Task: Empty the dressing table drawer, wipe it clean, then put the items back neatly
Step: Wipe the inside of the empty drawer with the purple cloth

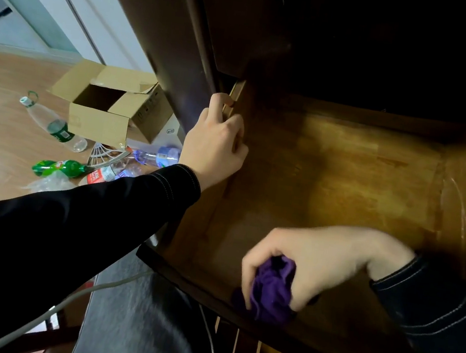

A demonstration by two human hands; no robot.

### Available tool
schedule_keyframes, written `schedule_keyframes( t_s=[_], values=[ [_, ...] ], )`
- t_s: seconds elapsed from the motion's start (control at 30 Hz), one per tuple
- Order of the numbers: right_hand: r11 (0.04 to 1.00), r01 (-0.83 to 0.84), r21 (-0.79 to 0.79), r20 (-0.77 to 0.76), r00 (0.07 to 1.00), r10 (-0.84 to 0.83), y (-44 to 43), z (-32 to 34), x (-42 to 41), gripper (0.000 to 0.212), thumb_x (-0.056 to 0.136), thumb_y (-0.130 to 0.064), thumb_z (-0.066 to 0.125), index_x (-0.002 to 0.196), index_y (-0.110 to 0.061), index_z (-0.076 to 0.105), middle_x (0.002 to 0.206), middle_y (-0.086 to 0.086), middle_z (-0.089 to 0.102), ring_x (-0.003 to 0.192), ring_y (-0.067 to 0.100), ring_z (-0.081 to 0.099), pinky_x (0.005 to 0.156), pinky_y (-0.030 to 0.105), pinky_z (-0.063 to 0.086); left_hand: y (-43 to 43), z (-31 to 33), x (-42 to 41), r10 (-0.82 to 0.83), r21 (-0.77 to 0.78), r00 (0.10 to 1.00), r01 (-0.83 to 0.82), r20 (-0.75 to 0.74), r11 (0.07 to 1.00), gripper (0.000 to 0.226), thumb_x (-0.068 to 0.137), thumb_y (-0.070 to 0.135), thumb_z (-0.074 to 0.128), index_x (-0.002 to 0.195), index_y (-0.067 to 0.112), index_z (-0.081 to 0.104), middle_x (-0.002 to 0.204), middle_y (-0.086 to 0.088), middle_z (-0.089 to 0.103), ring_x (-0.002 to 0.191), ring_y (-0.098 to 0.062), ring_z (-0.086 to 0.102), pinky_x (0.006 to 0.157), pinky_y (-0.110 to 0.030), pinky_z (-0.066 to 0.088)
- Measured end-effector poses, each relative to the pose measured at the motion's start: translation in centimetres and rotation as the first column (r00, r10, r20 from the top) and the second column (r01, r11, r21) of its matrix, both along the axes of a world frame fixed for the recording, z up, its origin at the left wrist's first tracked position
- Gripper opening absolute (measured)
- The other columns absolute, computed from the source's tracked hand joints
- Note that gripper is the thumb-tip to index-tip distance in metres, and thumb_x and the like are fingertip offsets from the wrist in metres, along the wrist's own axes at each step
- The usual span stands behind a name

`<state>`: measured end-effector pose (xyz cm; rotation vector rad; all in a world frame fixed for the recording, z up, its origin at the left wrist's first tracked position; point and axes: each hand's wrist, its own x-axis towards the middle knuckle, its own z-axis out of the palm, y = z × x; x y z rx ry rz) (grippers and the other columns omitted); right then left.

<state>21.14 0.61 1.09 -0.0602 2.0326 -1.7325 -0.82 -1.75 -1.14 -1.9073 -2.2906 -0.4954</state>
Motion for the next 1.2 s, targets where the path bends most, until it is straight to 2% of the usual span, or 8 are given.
schedule_keyframes(
  t_s=[0.1,0.23,0.4,0.67,0.83,0.9,1.0,1.2],
  values=[
    [0.98,0.196,0.036,-0.085,0.978,-0.192,-2.4,-0.2,-1.5,0.046,0.072,0.018,0.068,0.11,-0.009,0.072,0.104,0.013,0.073,0.081,0.014,0.065,0.073,0.029,0.052,0.0,0.0,0.2,0.0,-0.005,1.0,0.0,0.004,1.0,0.012,0.082,0.023,0.061,0.087,0.013,0.061,0.138,-0.011,0.041,0.108,-0.028,0.053,0.07,-0.039,0.055],
    [0.959,0.281,0.023,-0.132,0.952,-0.276,-3.4,-0.4,-2.4,0.047,0.073,0.017,0.067,0.112,-0.008,0.071,0.107,0.011,0.072,0.082,0.012,0.066,0.068,0.021,0.052,0.0,0.0,0.3,0.001,-0.002,1.0,0.0,0.011,1.0,0.011,0.08,0.021,0.062,0.086,0.012,0.062,0.137,-0.012,0.042,0.109,-0.03,0.054,0.069,-0.037,0.053],
    [1.0,0.006,0.022,0.009,1.0,-0.006,-0.1,0.2,0.5,0.046,0.073,0.011,0.069,0.103,-0.023,0.073,0.095,0.007,0.073,0.074,0.038,0.064,0.063,0.045,0.052,0.0,0.0,0.2,0.0,-0.004,1.0,0.0,0.012,1.0,0.011,0.08,0.021,0.062,0.086,0.012,0.061,0.137,-0.012,0.042,0.109,-0.031,0.054,0.068,-0.036,0.053],
    [0.934,0.295,0.201,-0.112,0.954,-0.277,-3.9,-0.7,-1.6,0.045,0.076,0.008,0.07,0.113,-0.016,0.07,0.104,0.003,0.072,0.088,0.019,0.068,0.075,0.034,0.055,-0.2,0.4,0.6,0.009,-0.026,1.0,-0.009,-0.021,1.0,0.013,0.082,0.022,0.062,0.09,0.012,0.062,0.139,-0.012,0.041,0.111,-0.03,0.053,0.07,-0.038,0.055],
    [0.98,0.09,0.179,0.06,0.993,-0.102,-0.7,0.5,2.4,0.048,0.074,0.009,0.071,0.111,-0.02,0.072,0.102,0.007,0.073,0.082,0.03,0.069,0.07,0.043,0.057,-0.5,1.1,1.6,-0.113,-0.104,0.938,0.083,-0.329,0.991,0.039,0.083,0.032,0.058,0.115,0.011,0.061,0.14,-0.018,0.047,0.134,-0.04,0.04,0.103,-0.053,0.04],
    [0.979,0.112,0.168,0.072,0.989,-0.126,-0.2,0.3,4.2,0.049,0.075,0.007,0.072,0.114,-0.023,0.071,0.106,0.0,0.074,0.09,0.022,0.071,0.078,0.04,0.058,-0.4,0.7,2.6,-0.331,-0.16,0.867,0.292,-0.372,0.943,0.046,0.083,0.038,0.057,0.123,0.014,0.059,0.141,-0.015,0.049,0.136,-0.038,0.04,0.106,-0.052,0.037],
    [0.949,0.267,0.166,0.104,0.953,-0.286,1.0,0.0,6.7,0.048,0.077,-0.001,0.075,0.114,-0.032,0.071,0.108,-0.011,0.071,0.091,0.001,0.067,0.076,0.016,0.052,0.0,-0.8,4.4,-0.587,-0.451,0.801,0.483,-0.116,0.75,0.067,0.088,0.054,0.059,0.146,0.025,0.041,0.15,-0.006,0.037,0.134,-0.028,0.04,0.102,-0.048,0.045],
    [0.84,0.491,0.231,0.104,0.846,-0.524,1.9,-2.0,7.9,0.045,0.079,-0.009,0.078,0.111,-0.04,0.068,0.108,-0.013,0.068,0.096,0.008,0.067,0.083,0.028,0.059,0.8,-4.2,5.9,-0.55,-0.738,0.835,0.372,0.001,0.563,0.11,0.076,0.079,0.062,0.159,0.038,0.002,0.166,-0.004,-0.006,0.151,-0.034,0.007,0.117,-0.052,0.03]
  ],
)
